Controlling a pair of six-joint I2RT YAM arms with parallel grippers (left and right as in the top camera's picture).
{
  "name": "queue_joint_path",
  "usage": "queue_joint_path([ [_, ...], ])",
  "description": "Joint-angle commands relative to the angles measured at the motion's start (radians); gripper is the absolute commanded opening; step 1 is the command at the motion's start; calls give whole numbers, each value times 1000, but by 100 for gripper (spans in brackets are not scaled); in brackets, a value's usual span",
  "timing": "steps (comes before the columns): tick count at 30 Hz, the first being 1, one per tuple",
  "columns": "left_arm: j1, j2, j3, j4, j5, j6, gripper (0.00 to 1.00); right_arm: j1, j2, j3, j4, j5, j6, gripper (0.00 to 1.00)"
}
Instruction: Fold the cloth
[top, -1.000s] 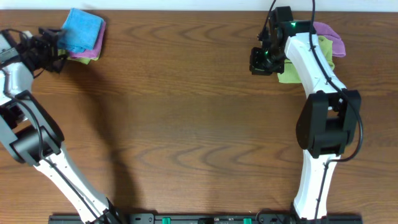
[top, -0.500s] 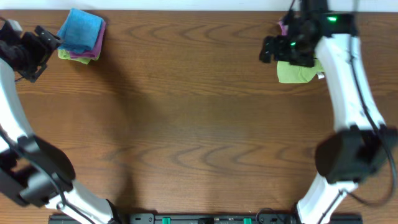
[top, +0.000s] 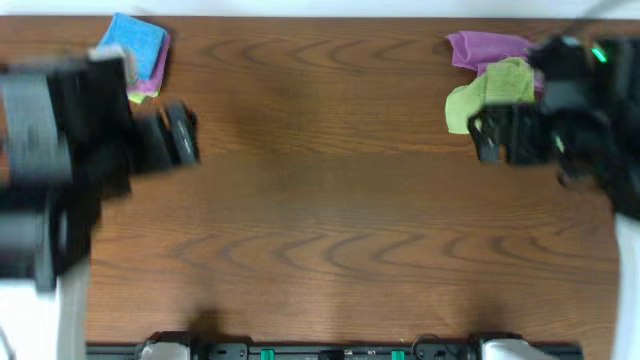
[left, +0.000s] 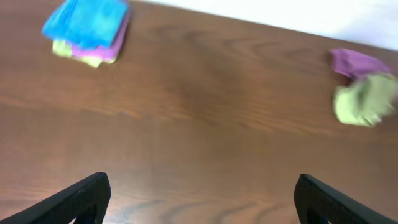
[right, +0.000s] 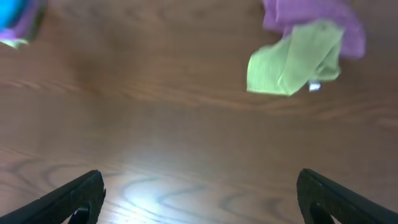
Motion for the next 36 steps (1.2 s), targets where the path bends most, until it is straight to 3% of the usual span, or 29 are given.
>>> queue_joint_path([
  [1, -104, -147, -95, -9, -118, -61, 95, 30, -142, -72, -4, -3, -39, 99],
  [6, -209, -352, -310, 9, -151, -86, 95, 55, -385, -363, 82, -3, -72, 99],
  [9, -211, -386, -337, 23, -151, -85, 95, 55, -442, -435, 117, 2, -70, 99],
  [29, -211, -388, -336, 14, -148, -80, 95, 55, -452, -447, 111, 1, -42, 99],
  [32, -209, -391, -337, -9, -235, -56, 96, 55, -452, -447, 111, 1, -42, 99],
  [36, -124, -434, -385, 46, -204, 80, 95, 55, -452, -447, 111, 1, -42, 99],
])
